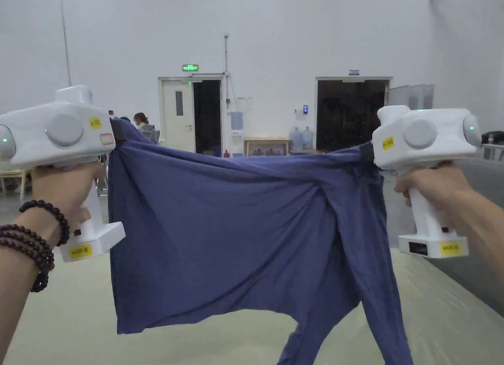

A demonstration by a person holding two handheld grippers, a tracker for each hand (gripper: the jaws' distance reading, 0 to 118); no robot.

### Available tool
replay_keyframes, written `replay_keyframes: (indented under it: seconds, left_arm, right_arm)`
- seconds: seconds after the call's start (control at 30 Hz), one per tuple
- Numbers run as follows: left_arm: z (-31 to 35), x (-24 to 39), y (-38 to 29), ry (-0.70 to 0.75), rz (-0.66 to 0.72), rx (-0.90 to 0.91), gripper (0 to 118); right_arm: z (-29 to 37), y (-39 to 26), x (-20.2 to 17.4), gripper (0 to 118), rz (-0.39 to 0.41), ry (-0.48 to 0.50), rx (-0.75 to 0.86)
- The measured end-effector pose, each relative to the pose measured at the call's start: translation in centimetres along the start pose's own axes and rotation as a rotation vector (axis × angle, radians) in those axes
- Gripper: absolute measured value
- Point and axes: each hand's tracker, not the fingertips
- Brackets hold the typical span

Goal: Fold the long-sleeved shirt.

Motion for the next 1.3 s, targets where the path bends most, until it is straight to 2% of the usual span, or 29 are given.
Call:
replay_keyframes:
  seconds: [0.17, 0.37, 0.5, 0.63, 0.8, 0.87, 0.93, 1.13, 1.23, 1.3]
  left_arm:
    - [-2.7, 0.2, 3.4, -0.008, 0.057, 0.048, 0]
    - [-4.2, 1.5, 3.5, -0.04, 0.049, 0.066, 0]
    - [-5.9, 1.6, -0.3, -0.048, 0.004, 0.029, 0]
    - [-7.7, 0.8, -7.5, -0.043, -0.009, -0.092, 0]
    - [-7.5, -0.9, -15.2, -0.049, 0.007, -0.193, 0]
    - [-6.0, -1.9, -16.8, -0.058, 0.016, -0.193, 0]
    - [-3.7, -2.9, -17.8, -0.106, 0.092, -0.211, 0]
    - [5.2, -5.1, -22.3, -0.122, 0.044, -0.215, 0]
    - [11.2, -5.8, -25.6, -0.123, 0.004, -0.277, 0]
    - [15.2, -6.4, -28.0, -0.118, -0.025, -0.321, 0]
  right_arm:
    - [-0.3, 5.0, 0.6, 2, -0.053, -0.041, 0.077]
    - [-1.8, 5.3, 1.4, 2, -0.055, -0.078, 0.091]
    - [-4.4, 1.3, 2.3, 2, -0.084, -0.082, 0.042]
    - [-7.9, -6.1, 2.7, 2, -0.093, -0.095, -0.081]
    - [-9.5, -14.2, 3.0, 2, -0.107, -0.105, -0.157]
    - [-8.2, -16.0, 3.3, 2, -0.12, -0.103, -0.17]
    - [-5.8, -17.8, 3.2, 2, -0.105, -0.105, -0.158]
    - [2.7, -24.8, 2.7, 2, -0.076, -0.021, -0.203]
    - [7.8, -30.1, 1.8, 2, 0.018, -0.011, -0.263]
    - [11.0, -33.5, 1.4, 2, 0.038, 0.016, -0.312]
